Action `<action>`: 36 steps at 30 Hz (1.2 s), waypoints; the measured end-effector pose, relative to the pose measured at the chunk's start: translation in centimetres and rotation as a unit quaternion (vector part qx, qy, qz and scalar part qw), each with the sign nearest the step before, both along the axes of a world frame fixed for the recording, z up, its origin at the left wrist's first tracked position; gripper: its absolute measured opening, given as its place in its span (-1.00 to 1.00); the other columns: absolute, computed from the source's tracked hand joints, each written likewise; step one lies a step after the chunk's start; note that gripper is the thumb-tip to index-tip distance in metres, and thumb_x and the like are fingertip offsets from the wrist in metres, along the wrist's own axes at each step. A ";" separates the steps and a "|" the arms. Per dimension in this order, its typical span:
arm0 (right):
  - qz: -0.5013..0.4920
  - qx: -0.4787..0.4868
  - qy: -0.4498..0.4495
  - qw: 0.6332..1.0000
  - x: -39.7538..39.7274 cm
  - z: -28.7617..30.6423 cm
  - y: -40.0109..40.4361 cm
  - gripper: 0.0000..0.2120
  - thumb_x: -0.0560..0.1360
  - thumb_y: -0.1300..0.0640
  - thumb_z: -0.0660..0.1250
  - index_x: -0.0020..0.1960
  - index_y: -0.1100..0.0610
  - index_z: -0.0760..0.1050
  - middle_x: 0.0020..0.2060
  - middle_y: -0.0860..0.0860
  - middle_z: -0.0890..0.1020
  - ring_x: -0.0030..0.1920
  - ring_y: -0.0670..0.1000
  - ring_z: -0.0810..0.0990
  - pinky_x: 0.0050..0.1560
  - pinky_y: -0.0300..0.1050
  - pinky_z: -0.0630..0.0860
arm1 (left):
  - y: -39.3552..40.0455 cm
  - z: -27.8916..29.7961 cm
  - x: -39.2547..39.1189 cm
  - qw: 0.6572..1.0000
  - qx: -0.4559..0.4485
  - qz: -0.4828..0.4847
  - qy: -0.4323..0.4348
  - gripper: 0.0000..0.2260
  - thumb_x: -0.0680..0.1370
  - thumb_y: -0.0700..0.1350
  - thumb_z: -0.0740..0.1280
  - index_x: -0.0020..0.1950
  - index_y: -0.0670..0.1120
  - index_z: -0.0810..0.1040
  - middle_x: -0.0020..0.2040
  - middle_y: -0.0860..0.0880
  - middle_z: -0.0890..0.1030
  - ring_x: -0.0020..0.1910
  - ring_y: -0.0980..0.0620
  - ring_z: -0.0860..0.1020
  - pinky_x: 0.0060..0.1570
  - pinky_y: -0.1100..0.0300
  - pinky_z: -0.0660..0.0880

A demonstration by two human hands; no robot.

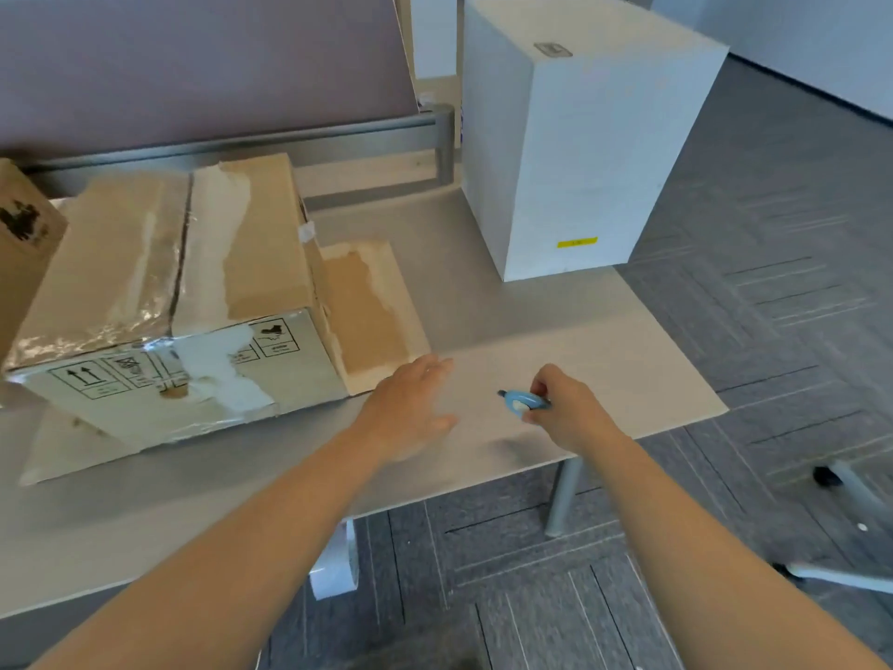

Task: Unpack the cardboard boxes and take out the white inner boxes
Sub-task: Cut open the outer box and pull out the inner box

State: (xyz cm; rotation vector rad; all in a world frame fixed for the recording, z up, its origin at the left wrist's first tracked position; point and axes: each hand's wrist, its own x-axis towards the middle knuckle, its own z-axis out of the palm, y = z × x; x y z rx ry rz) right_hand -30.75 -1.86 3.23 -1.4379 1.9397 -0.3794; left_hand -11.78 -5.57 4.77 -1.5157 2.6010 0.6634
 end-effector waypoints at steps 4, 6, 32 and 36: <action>-0.032 -0.066 -0.044 0.996 1.7 3.6 -1.9 -0.79 0.49 0.25 0.31 0.10 0.22 0.37 -0.13 0.07 0.44 -0.12 0.08 0.39 -0.27 -0.15 0.29 | -0.4 3.9 1.5 0.996 -0.071 0.022 0.047 -0.45 0.58 -0.01 0.22 0.51 -0.07 0.11 0.52 0.00 0.14 0.49 0.07 0.11 0.35 0.29 0.02; -0.021 -0.096 -0.051 0.994 3.3 5.3 -3.0 -0.74 0.50 0.25 0.30 0.18 0.24 0.42 -0.09 0.07 0.44 -0.09 0.04 0.39 -0.26 -0.17 0.29 | -0.7 5.7 2.8 0.993 -0.097 0.032 0.059 -0.46 0.58 -0.01 0.24 0.51 -0.06 0.13 0.51 0.02 0.15 0.48 0.09 0.10 0.35 0.31 0.03; -0.173 -0.194 -0.160 0.952 19.0 8.3 -9.2 -0.79 0.54 0.15 0.19 -0.28 0.09 0.33 -0.35 0.00 0.43 -0.23 0.06 0.45 -0.25 -0.13 0.37 | -10.5 7.1 20.4 0.988 -0.082 -0.012 -0.129 -0.32 0.50 0.35 0.07 0.52 0.16 -0.13 0.55 -0.07 -0.17 0.52 -0.10 -0.16 0.45 -0.04 -0.17; -0.178 -0.187 -0.173 0.951 16.8 8.0 -9.9 -0.79 0.53 0.18 0.22 -0.28 0.10 0.35 -0.36 0.01 0.44 -0.20 0.10 0.49 -0.16 -0.06 0.42 | -11.3 6.7 16.7 0.990 -0.078 0.035 -0.108 -0.33 0.52 0.33 0.04 0.53 0.14 -0.13 0.55 -0.10 -0.17 0.52 -0.14 -0.16 0.45 -0.10 -0.16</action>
